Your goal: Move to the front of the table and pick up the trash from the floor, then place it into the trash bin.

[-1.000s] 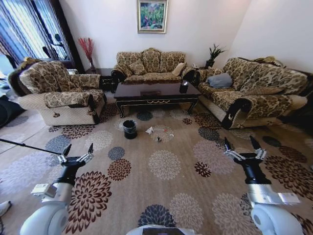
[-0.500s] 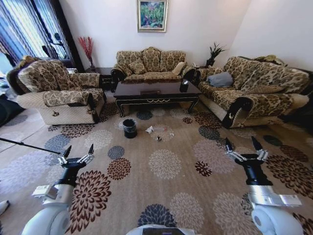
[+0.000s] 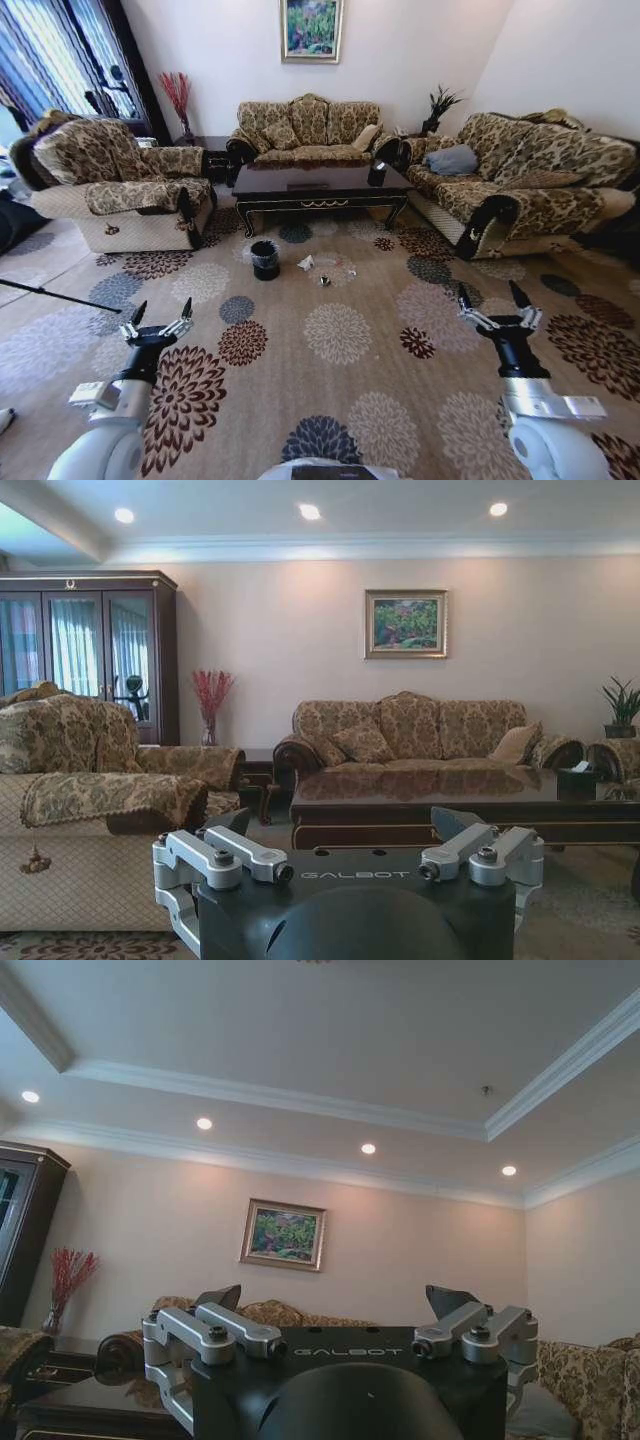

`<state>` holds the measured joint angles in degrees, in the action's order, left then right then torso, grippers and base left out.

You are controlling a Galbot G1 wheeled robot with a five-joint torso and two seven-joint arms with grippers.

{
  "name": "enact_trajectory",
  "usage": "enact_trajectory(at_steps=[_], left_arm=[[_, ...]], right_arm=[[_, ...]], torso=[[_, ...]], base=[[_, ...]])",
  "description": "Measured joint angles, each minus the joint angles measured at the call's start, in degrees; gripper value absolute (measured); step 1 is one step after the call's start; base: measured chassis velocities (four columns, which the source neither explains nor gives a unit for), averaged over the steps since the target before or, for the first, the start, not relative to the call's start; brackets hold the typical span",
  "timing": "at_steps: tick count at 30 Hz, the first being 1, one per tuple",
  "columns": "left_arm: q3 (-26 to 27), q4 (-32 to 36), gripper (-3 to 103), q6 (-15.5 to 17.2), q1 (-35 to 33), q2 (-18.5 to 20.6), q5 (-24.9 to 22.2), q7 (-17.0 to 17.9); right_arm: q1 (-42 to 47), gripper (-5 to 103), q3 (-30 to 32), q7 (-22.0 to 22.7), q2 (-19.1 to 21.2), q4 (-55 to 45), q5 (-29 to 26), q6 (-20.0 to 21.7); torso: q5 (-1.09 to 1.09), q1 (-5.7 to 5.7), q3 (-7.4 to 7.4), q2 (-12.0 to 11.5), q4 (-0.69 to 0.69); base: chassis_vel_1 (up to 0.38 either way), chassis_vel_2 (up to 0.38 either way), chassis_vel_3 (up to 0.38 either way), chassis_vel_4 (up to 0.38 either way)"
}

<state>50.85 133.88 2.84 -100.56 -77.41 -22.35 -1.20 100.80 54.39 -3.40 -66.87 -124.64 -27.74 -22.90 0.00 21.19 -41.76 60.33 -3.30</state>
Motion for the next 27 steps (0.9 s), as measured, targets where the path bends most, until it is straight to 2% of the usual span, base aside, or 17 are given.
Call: enact_trajectory(at_steps=[15, 19, 23, 25, 26, 27], left_arm=[[-0.02, -0.85, 100, -0.37, 0.92, 0.6, 0.22, -0.71], [0.38, -0.85, 100, -0.66, 0.8, 1.15, 0.43, -1.44], [1.33, -0.75, 100, 1.76, 0.43, 1.49, 2.3, -0.68], [1.49, -0.71, 100, 2.47, 0.25, 1.52, 2.58, -0.52], [1.76, -0.64, 100, 3.63, -0.07, 1.54, 3.01, -0.28], [2.27, -0.43, 100, 5.83, -0.55, 1.58, 3.77, 0.35]], right_arm=[[-0.61, 100, -0.31, 0.26, 0.2, 0.69, 0.83, 0.51], [-0.07, 100, 0.07, -0.52, 0.36, 0.67, 1.85, 1.84], [1.42, 100, 0.54, 2.3, 0.49, -0.78, 3.5, 6.79], [1.67, 100, 0.57, 2.87, 0.51, -1.01, 3.57, 7.57], [2.04, 100, 0.59, 3.76, 0.55, -1.34, 3.6, 8.77], [2.98, 100, 0.6, 6.11, 0.65, -2.29, 3.47, 11.86]], torso=[[0.0, -1.78, 2.13, -3.91, 0.0], [0.0, -2.28, 2.82, -5.11, 0.01], [0.0, -2.82, 3.59, -6.41, 0.0], [0.0, -2.9, 3.68, -6.58, 0.0], [-0.01, -3.0, 3.82, -6.8, 0.0], [0.0, -3.25, 4.12, -7.36, 0.0]], base=[[0.0, 0.0, 0.0, 0.0], [0.0, 0.0, 0.0, 0.0], [0.0, 0.0, 0.0, 0.0], [0.0, 0.0, 0.0, 0.0], [0.0, 0.0, 0.0, 0.0], [0.0, 0.0, 0.0, 0.0]])
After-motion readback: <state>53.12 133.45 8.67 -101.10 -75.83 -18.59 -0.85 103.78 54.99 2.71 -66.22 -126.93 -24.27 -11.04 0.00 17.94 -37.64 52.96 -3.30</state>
